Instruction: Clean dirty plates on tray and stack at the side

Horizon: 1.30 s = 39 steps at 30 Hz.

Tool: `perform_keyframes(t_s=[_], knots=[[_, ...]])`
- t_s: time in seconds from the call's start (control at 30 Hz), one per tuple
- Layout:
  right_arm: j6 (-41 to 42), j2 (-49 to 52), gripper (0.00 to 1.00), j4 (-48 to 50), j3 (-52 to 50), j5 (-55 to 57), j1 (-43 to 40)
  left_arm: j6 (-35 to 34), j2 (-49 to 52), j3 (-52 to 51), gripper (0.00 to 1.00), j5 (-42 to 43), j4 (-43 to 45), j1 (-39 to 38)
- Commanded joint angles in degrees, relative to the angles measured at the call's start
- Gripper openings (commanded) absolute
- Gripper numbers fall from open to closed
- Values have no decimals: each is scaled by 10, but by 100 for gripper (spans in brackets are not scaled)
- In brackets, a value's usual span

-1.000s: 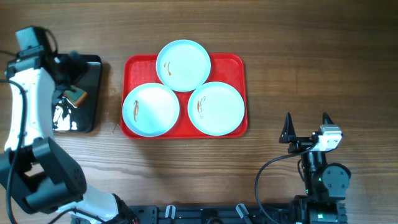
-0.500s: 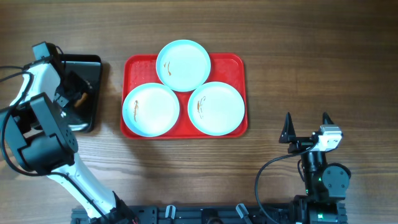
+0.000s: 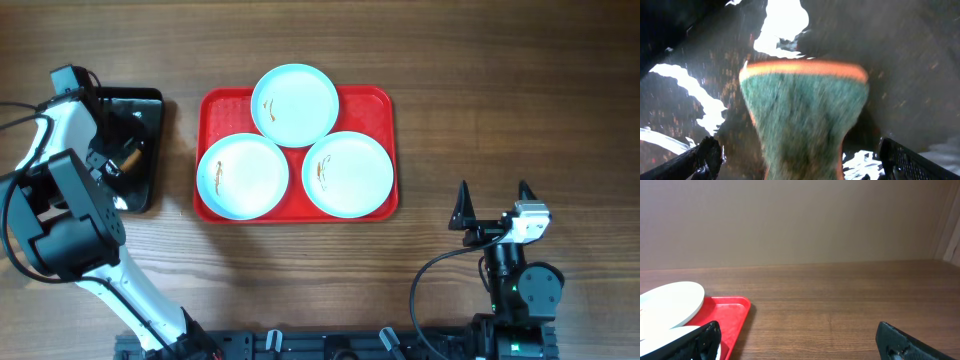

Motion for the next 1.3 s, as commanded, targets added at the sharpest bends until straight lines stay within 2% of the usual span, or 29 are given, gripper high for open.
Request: perform_keyframes(t_s=[0.0, 0.1, 0.2, 0.43, 0.63, 0.67, 0.7, 0.77, 0.8, 0.87, 0.9, 0.93, 0.97, 1.07, 1.1, 1.13, 1.17, 1.27], knots=[[-6, -4, 100, 2, -1, 2, -2, 3, -12, 9, 90, -17, 29, 5], [-6, -4, 100, 2, -1, 2, -2, 3, -12, 9, 78, -17, 45, 6], [-6, -4, 99, 2, -1, 2, -2, 3, -10, 5, 77, -17, 59, 6], [-6, -4, 100, 1, -1, 2, -2, 33, 21, 5, 80, -17, 71, 17], [-7, -4, 100, 1, -1, 2, -2, 33, 21, 5, 74, 0, 70, 27], [-6, -4, 100, 1, -1, 2, -2, 33, 21, 5, 67, 10, 70, 27], [-6, -4, 100, 2, -1, 2, -2, 33, 21, 5, 54, 17, 70, 27], [-6, -4, 100, 1, -1, 2, -2, 33, 21, 5, 15, 20, 68, 27], [-7, -4, 100, 2, -1, 2, -2, 33, 21, 5, 4, 20, 68, 27], [-6, -4, 100, 1, -1, 2, -2, 33, 20, 5, 4, 20, 68, 27], [-6, -4, 100, 2, -1, 2, -2, 33, 20, 5, 11, 20, 67, 27], [-6, -4, 100, 2, -1, 2, -2, 33, 20, 5, 66, 20, 65, 27], [-6, -4, 100, 2, -1, 2, -2, 33, 20, 5, 100, 19, 63, 27], [-6, -4, 100, 1, -1, 2, -2, 33, 20, 5, 100, 20, 63, 27], [-7, -4, 100, 1, -1, 2, -2, 33, 20, 5, 88, 20, 63, 27], [-6, -4, 100, 1, -1, 2, -2, 33, 20, 5, 49, 20, 63, 27], [-6, -4, 100, 2, -1, 2, -2, 33, 20, 5, 4, 20, 62, 27], [-6, -4, 100, 1, -1, 2, -2, 33, 15, 5, 4, 19, 52, 27]])
